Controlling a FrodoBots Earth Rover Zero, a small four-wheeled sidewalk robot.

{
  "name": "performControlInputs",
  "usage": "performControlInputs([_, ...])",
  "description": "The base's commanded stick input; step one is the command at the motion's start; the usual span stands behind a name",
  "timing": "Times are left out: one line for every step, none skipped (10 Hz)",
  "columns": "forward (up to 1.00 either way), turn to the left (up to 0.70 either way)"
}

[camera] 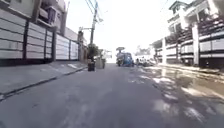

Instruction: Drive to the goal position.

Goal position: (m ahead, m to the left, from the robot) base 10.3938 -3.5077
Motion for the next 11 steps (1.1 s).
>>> performControlInputs([1.0,-0.33])
performControlInputs([1.0,-0.22])
performControlInputs([1.0,-0.06])
performControlInputs([1.0,0.0])
performControlInputs([1.0,0.0])
performControlInputs([1.0,0.0])
performControlInputs([1.0,0.0])
performControlInputs([1.0,0.0])
performControlInputs([1.0,0.0])
performControlInputs([1.0,0.0])
performControlInputs([1.0,0.0])
